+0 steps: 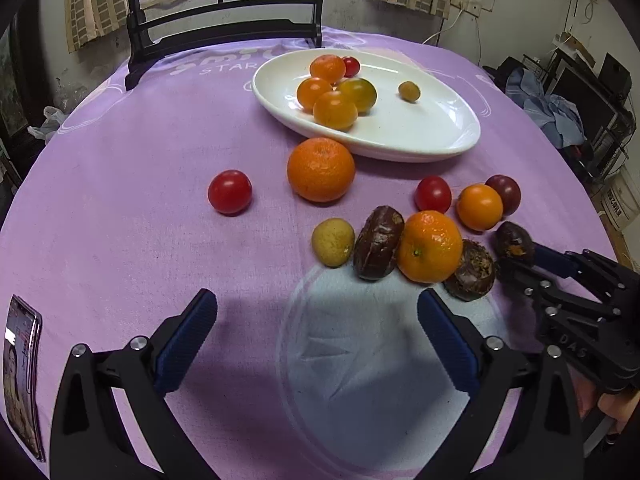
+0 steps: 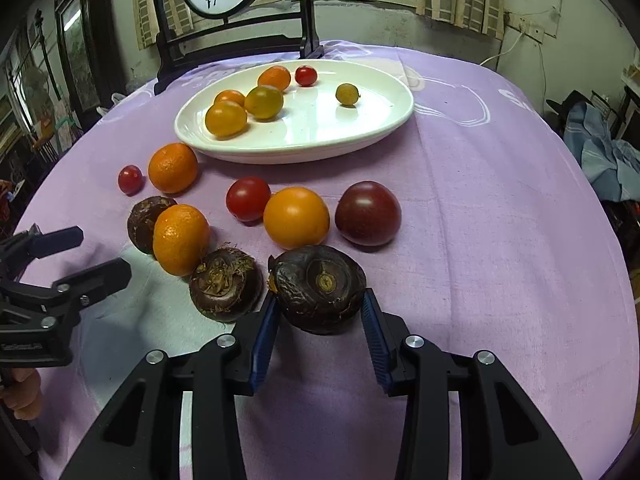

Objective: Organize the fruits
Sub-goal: 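Grasp a dark mangosteen with the right tool while the left grasps a brown date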

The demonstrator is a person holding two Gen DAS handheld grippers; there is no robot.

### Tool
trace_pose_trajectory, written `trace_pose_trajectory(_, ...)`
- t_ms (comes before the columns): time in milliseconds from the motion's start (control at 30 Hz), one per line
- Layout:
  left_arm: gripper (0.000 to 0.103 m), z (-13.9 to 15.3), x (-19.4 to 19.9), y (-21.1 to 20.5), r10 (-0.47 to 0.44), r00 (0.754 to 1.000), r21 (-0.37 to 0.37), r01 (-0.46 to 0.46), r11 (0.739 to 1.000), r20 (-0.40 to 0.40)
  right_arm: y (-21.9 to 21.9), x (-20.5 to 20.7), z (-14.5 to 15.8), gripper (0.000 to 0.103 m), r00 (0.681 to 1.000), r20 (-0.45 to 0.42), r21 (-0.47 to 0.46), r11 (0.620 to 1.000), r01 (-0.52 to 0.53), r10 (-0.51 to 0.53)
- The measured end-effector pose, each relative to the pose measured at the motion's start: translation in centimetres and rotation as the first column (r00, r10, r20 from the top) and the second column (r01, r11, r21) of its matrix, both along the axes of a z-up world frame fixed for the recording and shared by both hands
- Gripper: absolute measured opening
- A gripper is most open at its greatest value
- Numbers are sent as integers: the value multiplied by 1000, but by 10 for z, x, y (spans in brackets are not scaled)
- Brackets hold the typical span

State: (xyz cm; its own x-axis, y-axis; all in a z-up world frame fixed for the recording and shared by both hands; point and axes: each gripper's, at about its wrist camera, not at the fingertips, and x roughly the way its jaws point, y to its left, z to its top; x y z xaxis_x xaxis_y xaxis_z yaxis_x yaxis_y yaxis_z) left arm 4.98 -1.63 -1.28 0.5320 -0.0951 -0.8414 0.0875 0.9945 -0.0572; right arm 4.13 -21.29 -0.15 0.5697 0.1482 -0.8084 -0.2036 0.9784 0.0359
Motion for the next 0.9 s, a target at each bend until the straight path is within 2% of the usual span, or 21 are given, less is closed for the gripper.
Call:
trace_pose_trajectory(200,98,-2,-4,-5,-12,1000,-7,12,1000,1,-14,-5,0,42,1000,-10,57,998,14,-13)
trace_pose_trajectory(367,98,-1,-16,-22,-84,996,-14,85,996,14,-18,-8,4,42,1000,6,73,997,9,-10)
trace_pose_trajectory(600,98,-9,-20,-41,-116,993,36,116,993,-7,-25,-13,13,42,1000,27,95,995,9,-11)
trace_pose_trajectory(633,96,-9,-19,-42,-116,993,44,116,992,-4,-25,-14,14,42,999,31,100,995,11,-14)
trace_pose_trajectory(733,71,-9,-16,-39,-125,992,34,126,992,-14,-27,-17,18,42,999,38,111,994,6,-11)
trace_pose_trajectory(900,60,-13,-10,-37,-124,992,52,126,991,-31,-25,-22,22,42,999,48,124,992,-15,9)
